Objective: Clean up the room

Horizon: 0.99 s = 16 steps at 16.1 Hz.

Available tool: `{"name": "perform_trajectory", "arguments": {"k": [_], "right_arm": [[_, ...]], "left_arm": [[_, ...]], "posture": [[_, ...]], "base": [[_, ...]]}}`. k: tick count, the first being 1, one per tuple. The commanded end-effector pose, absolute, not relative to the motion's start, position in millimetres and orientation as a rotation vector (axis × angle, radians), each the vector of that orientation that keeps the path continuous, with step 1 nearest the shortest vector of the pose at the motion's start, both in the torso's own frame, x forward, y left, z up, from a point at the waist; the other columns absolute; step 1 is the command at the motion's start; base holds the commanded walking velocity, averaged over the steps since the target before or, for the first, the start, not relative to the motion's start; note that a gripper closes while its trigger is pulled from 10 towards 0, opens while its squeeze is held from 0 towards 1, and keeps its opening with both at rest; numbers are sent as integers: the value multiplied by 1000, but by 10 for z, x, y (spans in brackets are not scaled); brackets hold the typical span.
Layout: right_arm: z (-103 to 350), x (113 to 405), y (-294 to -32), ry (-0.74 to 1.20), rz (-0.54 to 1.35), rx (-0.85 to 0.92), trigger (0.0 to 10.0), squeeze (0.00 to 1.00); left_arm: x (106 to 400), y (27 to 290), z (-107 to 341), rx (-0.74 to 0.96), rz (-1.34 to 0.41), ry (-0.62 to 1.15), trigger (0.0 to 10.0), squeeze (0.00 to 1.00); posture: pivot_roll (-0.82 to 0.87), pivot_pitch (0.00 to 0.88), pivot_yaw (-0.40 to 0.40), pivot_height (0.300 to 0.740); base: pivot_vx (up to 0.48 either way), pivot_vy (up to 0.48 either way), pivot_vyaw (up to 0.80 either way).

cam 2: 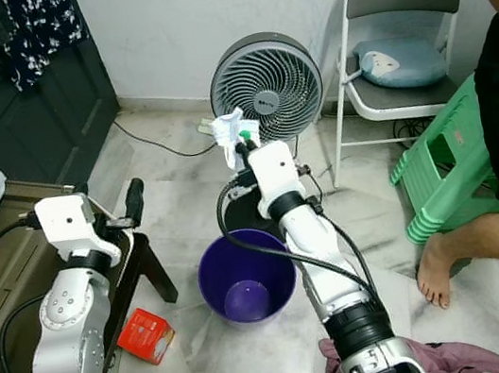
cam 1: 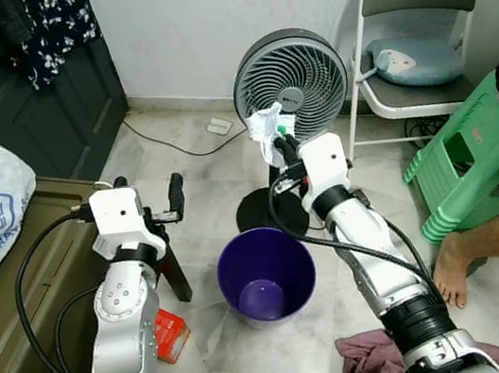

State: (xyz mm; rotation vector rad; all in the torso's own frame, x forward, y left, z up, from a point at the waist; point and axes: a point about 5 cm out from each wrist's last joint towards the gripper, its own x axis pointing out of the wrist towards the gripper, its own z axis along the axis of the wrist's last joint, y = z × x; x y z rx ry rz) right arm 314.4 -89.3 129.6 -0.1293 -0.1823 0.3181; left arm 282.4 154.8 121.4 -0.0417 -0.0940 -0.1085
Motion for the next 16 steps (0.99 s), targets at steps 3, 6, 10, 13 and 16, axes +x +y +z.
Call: {"name": "perform_trajectory", "arguments": {"k": [3, 6, 10, 13, 16], "right_arm": [[1334, 3162, -902, -194, 309, -114, 10000, 0], [1336, 3163, -895, -196, 314, -128, 10000, 0], [1335, 3162, -883, -201, 319, -124, 10000, 0], [1331, 3166, -892, -198, 316, -120, 10000, 0], [1333, 3174, -891, -197, 317, -122, 10000, 0]], "left_arm": [[2840, 1541, 1227, -35, -117, -96, 10000, 0], [2844, 1545, 1223, -34, -116, -93, 10000, 0], [2851, 1547, 1215, -31, -118, -92, 10000, 0], [2852, 1543, 1215, -31, -120, -93, 10000, 0], [2856, 1546, 1216, -40, -113, -93, 10000, 0]], "posture": [[43, 37, -48, 740], [44, 33, -48, 740], [44, 26, -48, 740], [45, 23, -49, 740], [47, 24, -52, 740]], "base": [[272, 0, 0], [270, 0, 0], [278, 0, 525], [279, 0, 0], [90, 0, 0]]}}
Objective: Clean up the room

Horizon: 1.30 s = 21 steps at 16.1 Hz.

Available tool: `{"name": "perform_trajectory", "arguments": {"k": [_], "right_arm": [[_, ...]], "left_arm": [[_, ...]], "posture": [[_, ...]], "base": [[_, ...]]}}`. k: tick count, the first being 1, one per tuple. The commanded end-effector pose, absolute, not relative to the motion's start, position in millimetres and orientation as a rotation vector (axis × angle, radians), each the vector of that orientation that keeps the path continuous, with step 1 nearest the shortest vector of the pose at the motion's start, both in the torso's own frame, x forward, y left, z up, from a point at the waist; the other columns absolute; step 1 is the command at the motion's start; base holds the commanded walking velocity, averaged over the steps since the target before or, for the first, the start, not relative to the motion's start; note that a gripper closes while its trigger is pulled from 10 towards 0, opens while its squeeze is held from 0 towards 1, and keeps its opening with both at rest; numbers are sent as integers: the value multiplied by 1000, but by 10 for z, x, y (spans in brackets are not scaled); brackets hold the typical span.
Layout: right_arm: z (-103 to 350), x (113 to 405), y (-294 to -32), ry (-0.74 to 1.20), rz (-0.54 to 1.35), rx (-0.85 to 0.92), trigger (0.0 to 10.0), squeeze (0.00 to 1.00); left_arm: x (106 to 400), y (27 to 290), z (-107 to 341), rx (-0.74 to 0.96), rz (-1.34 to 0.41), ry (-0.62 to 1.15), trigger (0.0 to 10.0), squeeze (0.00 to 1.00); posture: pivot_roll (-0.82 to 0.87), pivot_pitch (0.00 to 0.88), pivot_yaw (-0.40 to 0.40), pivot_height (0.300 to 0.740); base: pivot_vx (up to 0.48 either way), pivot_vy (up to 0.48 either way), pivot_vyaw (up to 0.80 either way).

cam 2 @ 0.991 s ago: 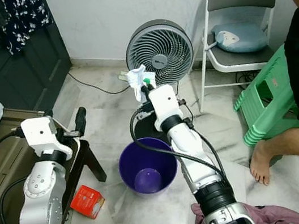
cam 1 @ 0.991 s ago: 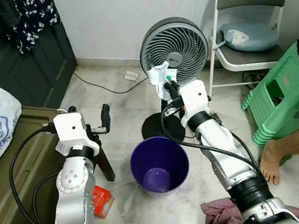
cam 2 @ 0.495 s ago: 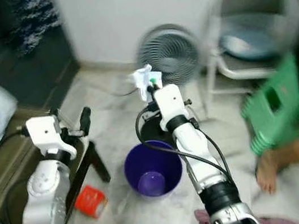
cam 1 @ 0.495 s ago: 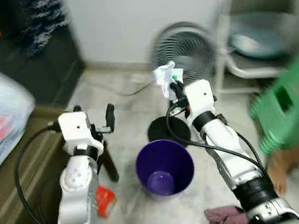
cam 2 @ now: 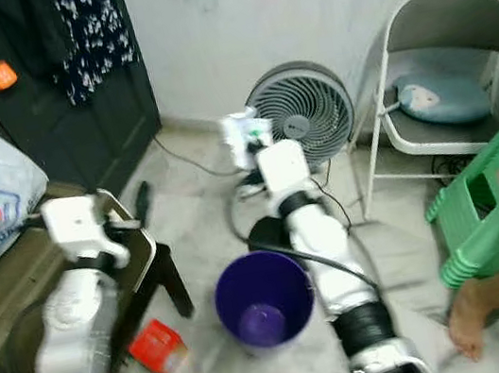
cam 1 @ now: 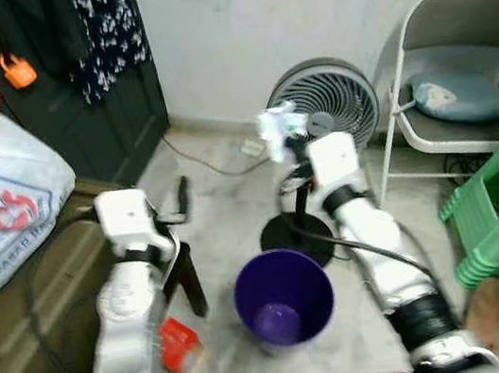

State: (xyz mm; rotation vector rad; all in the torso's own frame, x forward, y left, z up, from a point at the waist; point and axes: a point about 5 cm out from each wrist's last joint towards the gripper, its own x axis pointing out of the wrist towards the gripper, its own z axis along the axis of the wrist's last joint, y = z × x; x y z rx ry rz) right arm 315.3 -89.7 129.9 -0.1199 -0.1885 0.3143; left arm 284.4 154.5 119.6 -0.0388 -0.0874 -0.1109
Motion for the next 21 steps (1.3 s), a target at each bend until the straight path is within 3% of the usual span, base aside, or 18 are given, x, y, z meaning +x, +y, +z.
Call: {"name": "perform_trajectory", "arguments": {"k": [1, 5, 8, 12, 21], "right_arm": [[1335, 3178, -889, -197, 317, -122, 10000, 0], [1310, 3200, -929, -170, 269, -139, 10000, 0], [1075, 3264, -1168, 78, 23, -90, 10000, 0], [816, 3200, -1308, 255, -105, -34, 10000, 0], [736, 3282, -1409, 315, -238, 16, 10000, 0]], "left_arm": [[2858, 1548, 1219, -39, -112, -95, 10000, 0], [2793, 1565, 1259, -12, -161, -120, 10000, 0], [2653, 1585, 1271, 68, -292, -132, 10000, 0], [2547, 1545, 1284, 126, -382, -130, 10000, 0], [2171, 1544, 1380, 173, -466, -83, 10000, 0]], "posture": [[47, 25, -52, 740], [53, 26, -52, 740], [60, 41, -40, 740], [69, 64, -22, 740], [145, 201, 76, 740]], "base": [[0, 0, 0], [0, 0, 0], [0, 0, 0], [0, 0, 0], [0, 0, 0]]}}
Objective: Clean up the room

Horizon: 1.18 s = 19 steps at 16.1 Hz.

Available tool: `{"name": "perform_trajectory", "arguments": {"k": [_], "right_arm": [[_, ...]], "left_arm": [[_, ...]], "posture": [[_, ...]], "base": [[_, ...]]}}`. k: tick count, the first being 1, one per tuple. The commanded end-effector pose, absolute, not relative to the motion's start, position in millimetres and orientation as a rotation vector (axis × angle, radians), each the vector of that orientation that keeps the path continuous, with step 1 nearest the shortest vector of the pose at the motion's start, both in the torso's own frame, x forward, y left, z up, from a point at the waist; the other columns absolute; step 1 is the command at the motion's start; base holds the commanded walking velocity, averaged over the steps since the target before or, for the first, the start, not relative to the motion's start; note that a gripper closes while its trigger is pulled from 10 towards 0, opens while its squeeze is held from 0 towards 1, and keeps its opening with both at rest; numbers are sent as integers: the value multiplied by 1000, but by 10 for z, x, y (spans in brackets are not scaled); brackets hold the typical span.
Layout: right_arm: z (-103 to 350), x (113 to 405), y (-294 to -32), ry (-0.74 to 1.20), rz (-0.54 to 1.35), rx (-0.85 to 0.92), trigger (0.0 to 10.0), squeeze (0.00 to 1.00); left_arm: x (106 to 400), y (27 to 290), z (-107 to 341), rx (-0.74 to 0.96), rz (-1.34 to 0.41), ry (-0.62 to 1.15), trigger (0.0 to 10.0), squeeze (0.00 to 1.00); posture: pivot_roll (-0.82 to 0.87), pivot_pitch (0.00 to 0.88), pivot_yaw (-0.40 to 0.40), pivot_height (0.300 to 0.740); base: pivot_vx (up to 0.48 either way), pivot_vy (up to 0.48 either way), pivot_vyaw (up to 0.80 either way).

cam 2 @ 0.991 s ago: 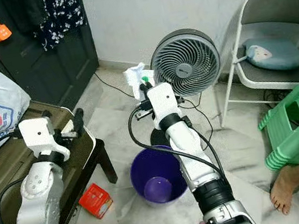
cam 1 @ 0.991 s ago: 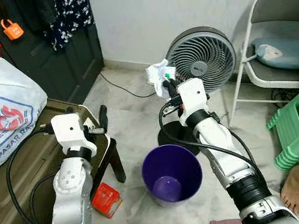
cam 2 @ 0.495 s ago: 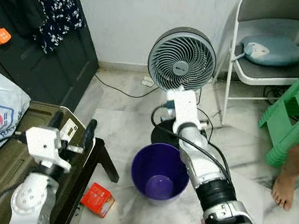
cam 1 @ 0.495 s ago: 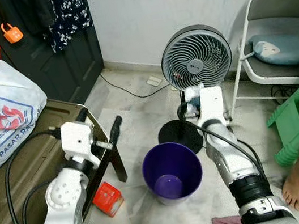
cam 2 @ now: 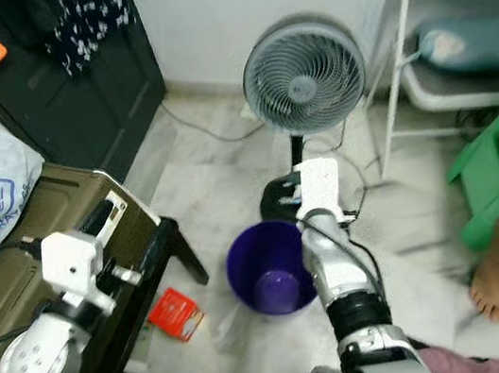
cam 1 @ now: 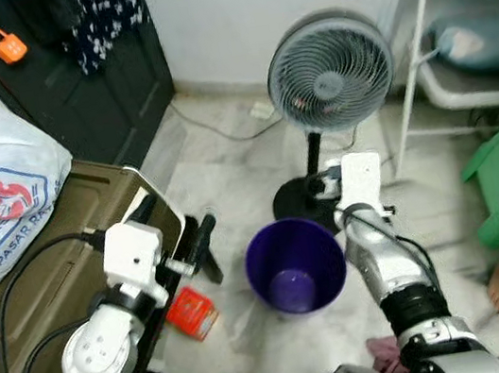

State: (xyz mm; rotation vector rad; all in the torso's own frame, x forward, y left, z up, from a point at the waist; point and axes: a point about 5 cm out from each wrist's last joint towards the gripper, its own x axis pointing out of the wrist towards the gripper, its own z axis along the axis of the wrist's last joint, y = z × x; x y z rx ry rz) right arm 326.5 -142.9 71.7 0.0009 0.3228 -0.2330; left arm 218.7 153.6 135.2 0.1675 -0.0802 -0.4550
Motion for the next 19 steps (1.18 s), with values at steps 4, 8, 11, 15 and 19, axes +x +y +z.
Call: {"name": "perform_trajectory", "arguments": {"k": [4, 8, 11, 15, 19], "right_arm": [[745, 3349, -1469, 319, -292, 59, 10000, 0], [725, 3379, -1464, 325, -308, 108, 10000, 0], [753, 3422, -1351, 309, -272, 134, 10000, 0], [821, 3469, -993, 296, -175, 185, 10000, 0], [767, 3428, -826, 312, -130, 189, 10000, 0]], "left_arm": [[2132, 1593, 1461, 191, -479, -56, 10000, 0], [2054, 1774, 1488, 211, -438, 12, 10000, 0], [2027, 1795, 1503, 222, -432, 32, 10000, 0], [2003, 1851, 1532, 237, -417, 51, 10000, 0], [2010, 1821, 1531, 230, -419, 54, 10000, 0]], "posture": [[198, 239, 130, 740], [227, 268, 168, 740], [246, 281, 182, 740], [272, 282, 185, 740], [267, 278, 178, 740]], "base": [[0, 0, 0], [0, 0, 0], [0, 0, 0], [0, 0, 0], [0, 0, 0]]}}
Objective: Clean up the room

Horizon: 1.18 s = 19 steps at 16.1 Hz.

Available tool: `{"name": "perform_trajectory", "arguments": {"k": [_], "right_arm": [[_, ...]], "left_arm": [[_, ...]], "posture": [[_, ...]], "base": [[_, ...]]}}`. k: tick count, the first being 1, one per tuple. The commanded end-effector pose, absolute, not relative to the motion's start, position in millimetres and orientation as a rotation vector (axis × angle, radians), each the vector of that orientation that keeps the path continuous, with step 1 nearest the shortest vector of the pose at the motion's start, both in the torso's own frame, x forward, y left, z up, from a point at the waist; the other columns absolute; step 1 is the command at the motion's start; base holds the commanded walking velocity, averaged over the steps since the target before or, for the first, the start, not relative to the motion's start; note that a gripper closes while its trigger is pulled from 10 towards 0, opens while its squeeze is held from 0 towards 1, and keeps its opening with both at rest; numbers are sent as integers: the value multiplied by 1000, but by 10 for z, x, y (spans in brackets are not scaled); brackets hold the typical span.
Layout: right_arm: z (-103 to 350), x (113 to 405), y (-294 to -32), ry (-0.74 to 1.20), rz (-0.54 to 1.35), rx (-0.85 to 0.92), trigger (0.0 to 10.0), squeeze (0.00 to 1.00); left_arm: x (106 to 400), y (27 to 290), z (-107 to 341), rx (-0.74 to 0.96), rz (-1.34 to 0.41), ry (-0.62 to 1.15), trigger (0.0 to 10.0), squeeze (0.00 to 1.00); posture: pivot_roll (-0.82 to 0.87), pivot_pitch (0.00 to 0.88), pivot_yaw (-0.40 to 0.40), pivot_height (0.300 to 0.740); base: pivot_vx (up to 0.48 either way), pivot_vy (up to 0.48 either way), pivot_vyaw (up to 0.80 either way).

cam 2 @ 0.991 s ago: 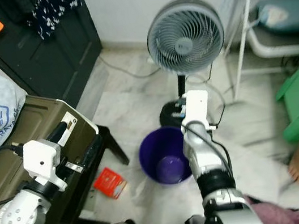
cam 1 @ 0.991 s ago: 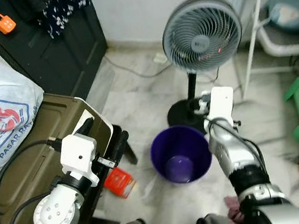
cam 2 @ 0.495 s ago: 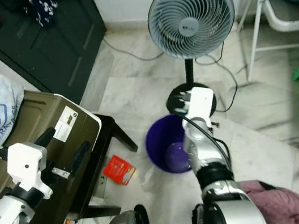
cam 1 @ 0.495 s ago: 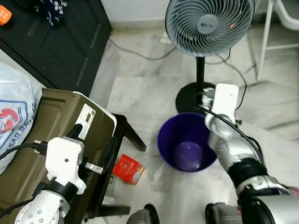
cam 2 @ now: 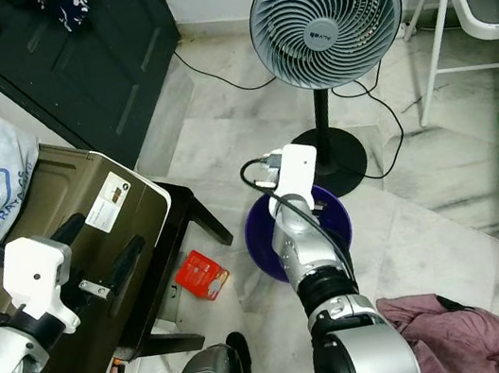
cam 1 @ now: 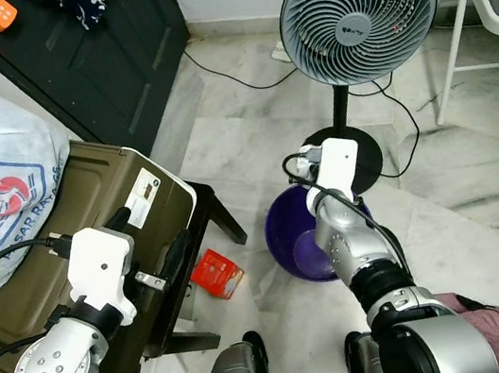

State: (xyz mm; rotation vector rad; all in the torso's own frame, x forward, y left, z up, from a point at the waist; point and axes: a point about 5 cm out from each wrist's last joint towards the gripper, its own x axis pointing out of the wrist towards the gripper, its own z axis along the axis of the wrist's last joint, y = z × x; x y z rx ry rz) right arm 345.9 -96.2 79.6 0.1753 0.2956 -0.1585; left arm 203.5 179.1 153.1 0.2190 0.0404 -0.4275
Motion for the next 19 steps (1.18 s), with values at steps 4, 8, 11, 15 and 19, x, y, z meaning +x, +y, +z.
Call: {"name": "perform_trajectory", "arguments": {"k": [4, 8, 11, 15, 19], "right_arm": [[736, 3436, -949, 306, -162, 181, 10000, 1000], [753, 3464, -967, 300, -166, 173, 10000, 1000], [769, 3483, -972, 287, -164, 166, 10000, 1000], [959, 3502, -976, 149, -72, 97, 10000, 1000], [1038, 3367, -1021, 72, 0, -5, 10000, 1000]], "left_arm": [[2023, 1796, 1523, 220, -416, 54, 10000, 0], [2074, 1818, 1521, 213, -392, 49, 10000, 0], [2130, 1799, 1507, 204, -378, 45, 10000, 0], [2338, 1673, 1524, 160, -360, -16, 10000, 0], [2618, 1511, 1512, 94, -318, -78, 10000, 0]], "posture": [[265, 279, 172, 740], [266, 273, 169, 740], [244, 263, 168, 740], [172, 214, 124, 740], [51, 127, 57, 740]], "base": [[0, 0, 0], [0, 0, 0], [0, 0, 0], [0, 0, 0], [0, 0, 0]]}}
